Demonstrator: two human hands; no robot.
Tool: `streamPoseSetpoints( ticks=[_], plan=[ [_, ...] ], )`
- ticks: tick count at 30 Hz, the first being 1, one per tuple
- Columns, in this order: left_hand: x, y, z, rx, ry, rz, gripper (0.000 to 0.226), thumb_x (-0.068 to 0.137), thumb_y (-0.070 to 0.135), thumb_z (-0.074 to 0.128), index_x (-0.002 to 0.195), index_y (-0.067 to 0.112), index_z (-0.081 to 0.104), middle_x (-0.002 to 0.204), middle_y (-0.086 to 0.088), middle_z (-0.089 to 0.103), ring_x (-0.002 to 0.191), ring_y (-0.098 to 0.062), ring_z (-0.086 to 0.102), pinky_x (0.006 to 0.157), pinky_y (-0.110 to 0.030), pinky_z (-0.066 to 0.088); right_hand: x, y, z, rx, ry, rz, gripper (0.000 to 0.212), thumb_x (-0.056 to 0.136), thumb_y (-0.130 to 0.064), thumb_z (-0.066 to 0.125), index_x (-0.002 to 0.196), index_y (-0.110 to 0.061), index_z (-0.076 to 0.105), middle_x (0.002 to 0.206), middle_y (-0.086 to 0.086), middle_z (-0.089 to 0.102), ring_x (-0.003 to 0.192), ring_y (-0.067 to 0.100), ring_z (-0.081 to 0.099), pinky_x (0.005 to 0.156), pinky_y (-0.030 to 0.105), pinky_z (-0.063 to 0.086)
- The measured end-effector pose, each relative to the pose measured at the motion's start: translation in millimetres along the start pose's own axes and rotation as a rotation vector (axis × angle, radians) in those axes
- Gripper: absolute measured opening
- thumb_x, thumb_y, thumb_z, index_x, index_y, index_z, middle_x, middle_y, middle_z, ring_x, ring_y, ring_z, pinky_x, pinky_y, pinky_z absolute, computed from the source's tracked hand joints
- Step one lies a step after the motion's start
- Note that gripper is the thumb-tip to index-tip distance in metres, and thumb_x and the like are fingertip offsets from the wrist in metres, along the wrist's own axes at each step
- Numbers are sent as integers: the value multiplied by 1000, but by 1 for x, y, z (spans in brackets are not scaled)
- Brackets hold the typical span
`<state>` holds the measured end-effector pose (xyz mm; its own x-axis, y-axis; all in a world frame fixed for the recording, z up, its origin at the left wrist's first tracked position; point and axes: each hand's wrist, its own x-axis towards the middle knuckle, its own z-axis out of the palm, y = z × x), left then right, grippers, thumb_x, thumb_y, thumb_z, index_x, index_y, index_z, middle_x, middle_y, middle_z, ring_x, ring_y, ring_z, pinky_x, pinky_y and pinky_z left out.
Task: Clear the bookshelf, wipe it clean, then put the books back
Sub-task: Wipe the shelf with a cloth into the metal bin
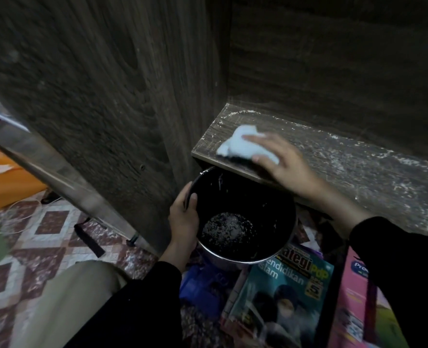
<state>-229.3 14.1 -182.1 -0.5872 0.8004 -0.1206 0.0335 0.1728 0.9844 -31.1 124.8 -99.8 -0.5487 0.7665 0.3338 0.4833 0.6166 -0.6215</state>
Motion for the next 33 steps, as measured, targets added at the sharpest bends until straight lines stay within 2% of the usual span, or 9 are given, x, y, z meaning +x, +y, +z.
streamPoseSetpoints(
  ticks=[2, 5, 9, 13, 16, 21, 25, 29, 33],
  plan=[
    [0, -1, -1, -21, 14, -53, 34, 97, 7, 51, 130, 12, 59, 127, -5, 63, 120, -18, 56, 108, -41, 41, 18, 16, -9, -4, 158, 79, 44, 92, -29, 54, 136, -23, 52, 132, 11, 53, 124, 26, 48, 107, 36, 34],
    [2, -5, -2, -45, 52, -91, 33, 96, 8, 53, 127, 15, 61, 124, -4, 64, 118, -19, 58, 106, -45, 42, 49, 36, -11, -78, 203, 217, 45, 95, -23, 54, 140, -22, 48, 136, 16, 49, 126, 32, 43, 107, 37, 30],
    [7, -7, 0, -66, 65, -104, 31, 96, 11, 54, 125, 19, 63, 122, -2, 65, 118, -19, 58, 105, -46, 43, 88, 42, 9, -184, 140, 278, 53, 97, -25, 53, 147, -21, 36, 147, 16, 38, 131, 36, 37, 110, 41, 27],
    [11, -6, 1, -68, 77, -107, 32, 97, 12, 54, 127, 22, 62, 125, -2, 64, 118, -18, 57, 106, -45, 43, 112, 38, 34, -255, -42, 376, 68, 93, -39, 56, 151, -27, 23, 156, 16, 21, 140, 36, 24, 115, 44, 20],
    [14, -3, 2, -62, 77, -86, 33, 97, 11, 54, 127, 21, 61, 125, -2, 63, 118, -18, 57, 105, -44, 43, 116, 26, 43, -226, -150, 287, 66, 92, -38, 57, 150, -30, 25, 158, 10, 21, 143, 31, 19, 116, 42, 15],
    [15, -2, 1, -6, 69, -28, 33, 96, 10, 54, 127, 17, 61, 123, -2, 64, 118, -18, 57, 106, -42, 42, 91, 8, 41, -199, -221, 67, 57, 91, -29, 61, 144, -27, 40, 152, 1, 35, 140, 21, 29, 111, 29, 18],
    [17, 1, 0, 9, 64, 8, 34, 95, 7, 54, 127, 16, 61, 124, 2, 63, 119, -16, 56, 108, -41, 41, 61, -5, 44, -148, -282, -71, 51, 88, -31, 61, 138, -29, 48, 148, 3, 42, 138, 19, 34, 112, 34, 22],
    [20, 4, -1, 8, 61, 17, 34, 96, 6, 52, 128, 14, 61, 127, 0, 62, 121, -15, 55, 109, -39, 39, 26, -14, 36, -84, -311, -146, 46, 86, -14, 61, 131, -24, 57, 144, 5, 47, 133, 18, 41, 110, 34, 26],
    [20, 3, -1, -7, 53, 21, 34, 96, 6, 52, 128, 12, 60, 127, -2, 62, 121, -17, 56, 109, -40, 40, -1, -18, 5, 108, -258, -55, 41, 87, -6, 65, 123, -26, 62, 127, -8, 61, 117, 4, 54, 98, 19, 39]
  ],
)
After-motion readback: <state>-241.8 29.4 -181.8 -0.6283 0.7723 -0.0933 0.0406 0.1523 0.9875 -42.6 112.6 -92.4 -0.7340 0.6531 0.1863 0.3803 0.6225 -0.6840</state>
